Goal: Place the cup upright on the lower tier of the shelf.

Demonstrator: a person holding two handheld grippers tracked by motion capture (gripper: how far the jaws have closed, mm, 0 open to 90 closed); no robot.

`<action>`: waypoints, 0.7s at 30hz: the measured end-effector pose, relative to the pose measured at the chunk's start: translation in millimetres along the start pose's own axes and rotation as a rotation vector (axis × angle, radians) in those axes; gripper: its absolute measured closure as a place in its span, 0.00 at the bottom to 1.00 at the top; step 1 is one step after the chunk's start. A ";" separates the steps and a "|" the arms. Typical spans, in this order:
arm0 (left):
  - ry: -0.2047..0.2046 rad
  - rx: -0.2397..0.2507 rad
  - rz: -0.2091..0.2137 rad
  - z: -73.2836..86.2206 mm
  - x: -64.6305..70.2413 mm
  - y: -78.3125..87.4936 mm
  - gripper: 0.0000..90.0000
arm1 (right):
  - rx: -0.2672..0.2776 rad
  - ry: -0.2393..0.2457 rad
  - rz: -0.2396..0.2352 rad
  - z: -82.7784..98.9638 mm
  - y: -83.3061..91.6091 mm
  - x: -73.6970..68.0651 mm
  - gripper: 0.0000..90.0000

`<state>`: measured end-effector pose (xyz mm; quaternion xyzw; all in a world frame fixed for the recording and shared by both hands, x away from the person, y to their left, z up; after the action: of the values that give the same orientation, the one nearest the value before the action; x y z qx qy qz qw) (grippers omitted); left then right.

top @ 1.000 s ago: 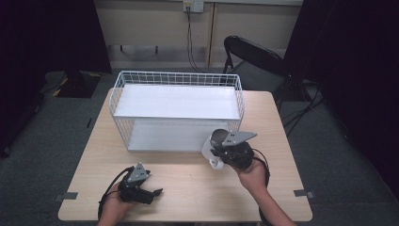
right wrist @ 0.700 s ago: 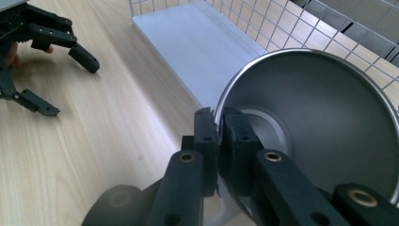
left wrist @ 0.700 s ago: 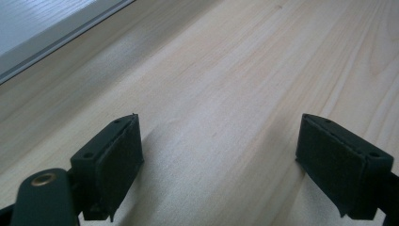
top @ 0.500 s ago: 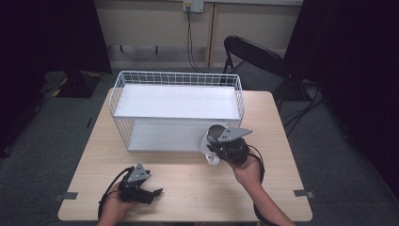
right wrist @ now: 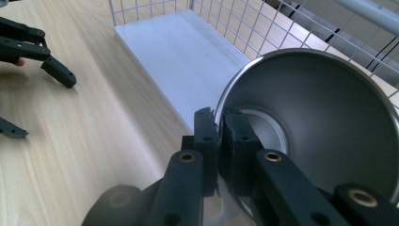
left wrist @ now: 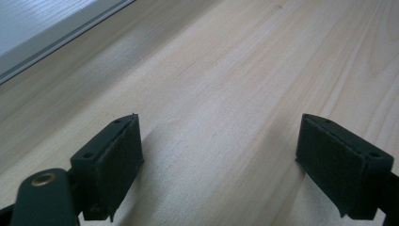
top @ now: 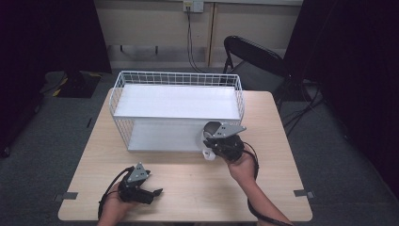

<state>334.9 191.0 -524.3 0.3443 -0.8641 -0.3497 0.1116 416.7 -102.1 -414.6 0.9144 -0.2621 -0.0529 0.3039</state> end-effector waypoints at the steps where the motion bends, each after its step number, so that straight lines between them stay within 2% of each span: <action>1: 0.000 0.000 0.000 0.0 0.0 0.0 0.16 | 0.000 0.001 -0.001 -0.3 -1.3 0.2 0.94; 7: 0.000 0.000 0.000 0.0 0.1 0.0 0.16 | -0.004 0.022 0.015 -2.5 -10.3 -0.8 0.94; 13: 0.000 0.000 0.000 0.0 0.0 0.0 0.16 | -0.001 0.012 0.016 -5.4 -16.7 1.8 0.94; 21: 0.000 0.000 0.000 0.0 0.0 0.0 0.16 | -0.009 0.024 0.032 -7.2 -24.4 4.6 0.94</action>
<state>334.9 191.0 -524.3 0.3445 -0.8641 -0.3497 0.1115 433.4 -84.1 -422.8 0.9093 -0.2729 -0.0380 0.3118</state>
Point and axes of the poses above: each handheld gripper's, and its own axes: y roughly backward along the jaws, z roughly out of its underside, x roughly to its right, the point moved 3 cm from there along -y, roughly forward along the jaws, and after that the axes turned 5 degrees about -z, right-handed, at the moved point
